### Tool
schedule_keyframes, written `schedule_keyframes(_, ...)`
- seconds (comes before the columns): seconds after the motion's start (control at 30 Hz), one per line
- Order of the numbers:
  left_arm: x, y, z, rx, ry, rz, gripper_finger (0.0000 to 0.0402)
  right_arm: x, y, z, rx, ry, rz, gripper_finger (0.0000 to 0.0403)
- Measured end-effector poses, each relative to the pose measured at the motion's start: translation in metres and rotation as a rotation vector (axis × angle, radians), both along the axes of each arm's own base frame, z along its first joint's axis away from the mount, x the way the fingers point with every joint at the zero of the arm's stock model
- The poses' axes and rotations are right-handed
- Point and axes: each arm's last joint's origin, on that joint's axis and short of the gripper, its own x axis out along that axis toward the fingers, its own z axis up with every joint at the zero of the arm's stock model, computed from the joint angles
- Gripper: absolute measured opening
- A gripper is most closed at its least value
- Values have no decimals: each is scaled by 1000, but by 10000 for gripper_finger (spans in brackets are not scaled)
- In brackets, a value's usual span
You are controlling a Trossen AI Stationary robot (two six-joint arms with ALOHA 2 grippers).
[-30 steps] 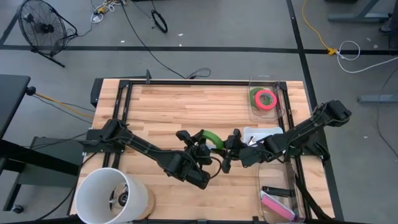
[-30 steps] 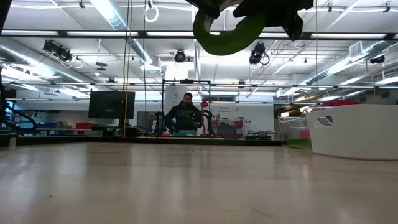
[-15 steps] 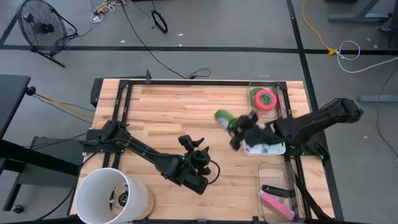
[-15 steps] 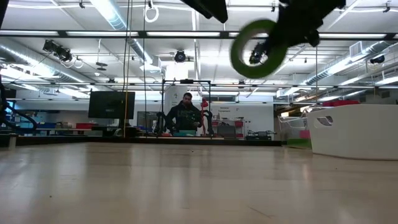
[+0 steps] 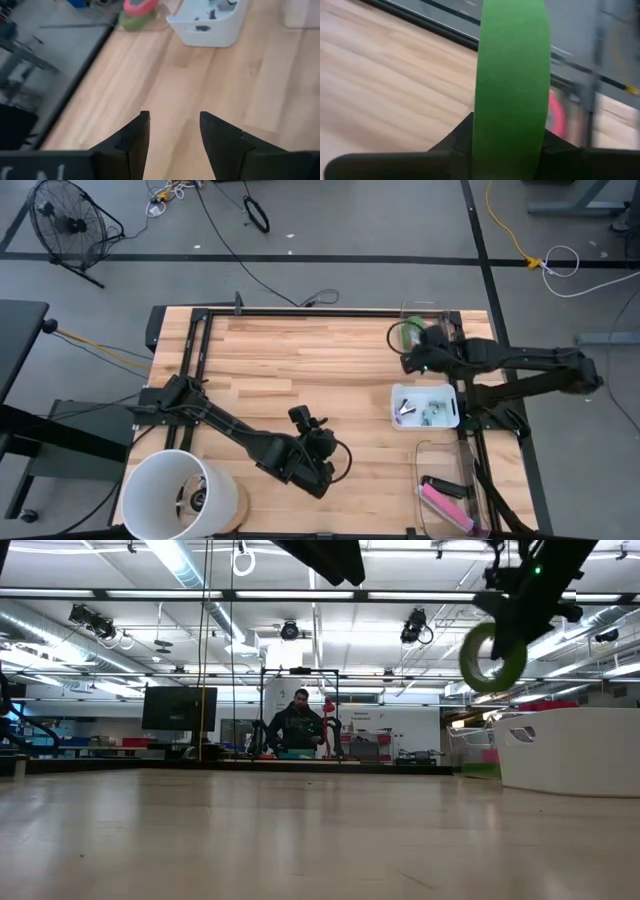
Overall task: Pick and place Stapler, Stapler remover, tape
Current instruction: Put the green tape into the top transparent bin
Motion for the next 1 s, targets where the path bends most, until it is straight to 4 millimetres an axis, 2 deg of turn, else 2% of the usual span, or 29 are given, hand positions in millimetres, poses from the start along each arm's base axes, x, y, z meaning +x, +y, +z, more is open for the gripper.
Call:
schedule_keyframes(0.3, 0, -3, -3, -113, 60, -53, 177, -3, -28, -16, -36, 295, -127, 89)
schedule_keyframes(0.63, 0, -7, -5, -207, 54, -55, 177, 6, -52, -43, -35, 667, -158, 89)
schedule_keyframes(1.0, -7, -20, -5, -238, 51, -81, 177, 16, -78, -71, -6, 880, -177, 89)
